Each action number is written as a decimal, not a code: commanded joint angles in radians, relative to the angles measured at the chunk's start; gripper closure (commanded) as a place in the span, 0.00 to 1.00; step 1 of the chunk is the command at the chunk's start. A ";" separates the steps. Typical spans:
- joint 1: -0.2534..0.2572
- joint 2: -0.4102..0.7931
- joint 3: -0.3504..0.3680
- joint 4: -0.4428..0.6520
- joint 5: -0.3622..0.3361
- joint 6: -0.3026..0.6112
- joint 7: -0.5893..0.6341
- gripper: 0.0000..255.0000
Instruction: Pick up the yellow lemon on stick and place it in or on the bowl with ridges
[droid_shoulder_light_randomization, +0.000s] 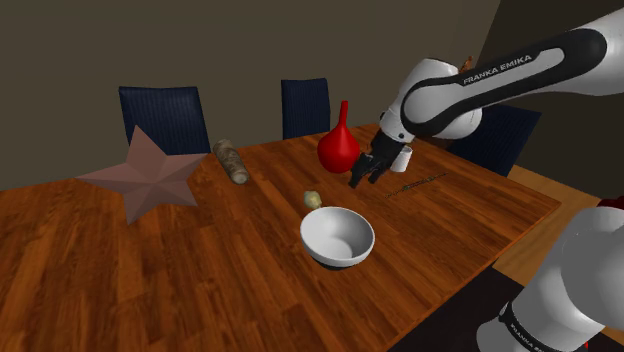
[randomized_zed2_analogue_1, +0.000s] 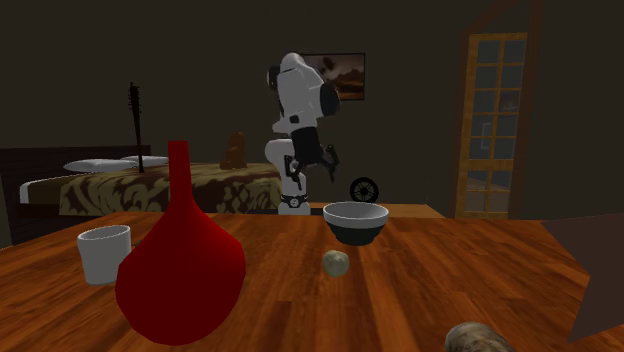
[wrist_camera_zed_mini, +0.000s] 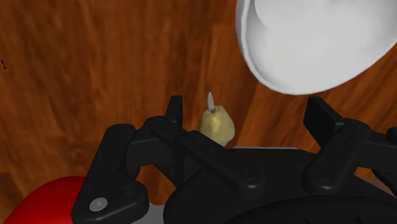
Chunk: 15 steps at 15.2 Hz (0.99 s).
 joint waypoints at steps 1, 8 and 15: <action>0.027 0.082 -0.010 0.014 0.050 0.101 -0.041 0.00; 0.134 0.379 -0.049 0.140 0.375 0.354 -0.317 0.00; 0.140 0.493 -0.021 0.193 0.502 0.410 -0.418 0.00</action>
